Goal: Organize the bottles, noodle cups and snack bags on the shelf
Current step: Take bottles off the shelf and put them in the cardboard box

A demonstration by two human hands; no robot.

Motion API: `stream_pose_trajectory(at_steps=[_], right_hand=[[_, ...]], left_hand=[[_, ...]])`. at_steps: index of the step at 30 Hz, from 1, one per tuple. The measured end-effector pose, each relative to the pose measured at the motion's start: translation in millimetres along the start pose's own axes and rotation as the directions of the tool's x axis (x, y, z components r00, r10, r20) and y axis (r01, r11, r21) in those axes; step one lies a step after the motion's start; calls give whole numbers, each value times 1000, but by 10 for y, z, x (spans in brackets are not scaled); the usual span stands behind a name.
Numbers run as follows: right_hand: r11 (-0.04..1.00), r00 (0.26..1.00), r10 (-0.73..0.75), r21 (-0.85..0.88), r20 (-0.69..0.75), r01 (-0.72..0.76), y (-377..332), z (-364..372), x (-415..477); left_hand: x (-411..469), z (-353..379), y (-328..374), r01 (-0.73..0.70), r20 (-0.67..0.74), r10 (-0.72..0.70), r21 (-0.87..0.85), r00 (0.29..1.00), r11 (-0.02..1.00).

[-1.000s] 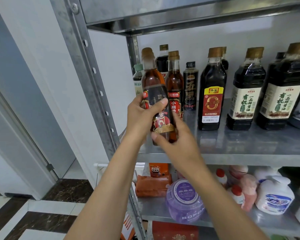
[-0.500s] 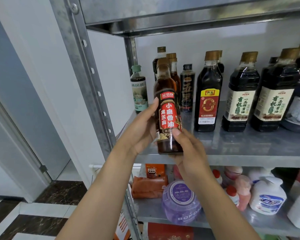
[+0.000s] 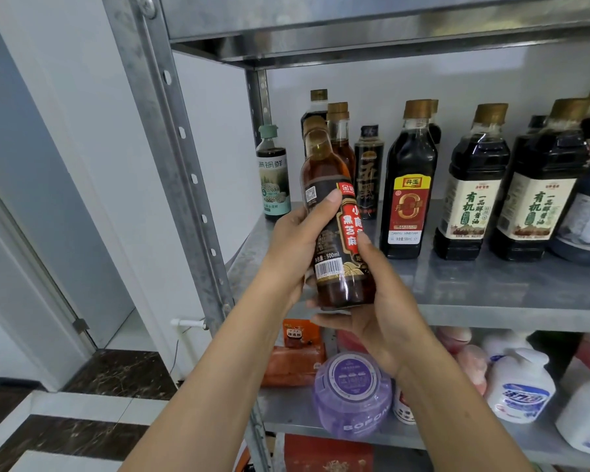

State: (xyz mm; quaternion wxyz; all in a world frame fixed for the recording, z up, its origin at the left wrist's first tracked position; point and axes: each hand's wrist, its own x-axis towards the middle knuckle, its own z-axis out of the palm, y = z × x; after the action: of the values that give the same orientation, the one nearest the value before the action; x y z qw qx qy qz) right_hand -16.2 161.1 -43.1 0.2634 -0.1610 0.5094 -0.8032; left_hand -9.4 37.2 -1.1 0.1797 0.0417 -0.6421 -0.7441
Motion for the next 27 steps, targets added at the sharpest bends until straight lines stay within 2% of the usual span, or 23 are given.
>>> stream_pose_trajectory(at_steps=[3,5,10,15,19,23,27], right_hand=[[996,997,8,-92,-82,-16,-13,-4,23],[998,997,-5,-57,-72,1,-24,26,27],[988,995,-40,153,93,25,-55,104,0],[984,993,-10,178,116,-11,-10,130,-9],[985,996,-15,173,91,-1,16,81,-58],[979,997,-64,195,33,57,20,-8,-168],[979,993,-82,180,-89,97,-38,-151,-343]], left_hand=[[-49,27,29,-76,-10,78,167,997,983],[-61,-1,71,-86,27,82,201,996,976],[-34,-191,96,-19,160,13,34,987,999],[-20,-192,18,27,222,3,-132,975,991],[-5,-123,-10,9,209,14,-113,978,994],[29,15,-108,-15,295,42,-93,955,996],[28,244,-192,21,378,34,-141,925,990]])
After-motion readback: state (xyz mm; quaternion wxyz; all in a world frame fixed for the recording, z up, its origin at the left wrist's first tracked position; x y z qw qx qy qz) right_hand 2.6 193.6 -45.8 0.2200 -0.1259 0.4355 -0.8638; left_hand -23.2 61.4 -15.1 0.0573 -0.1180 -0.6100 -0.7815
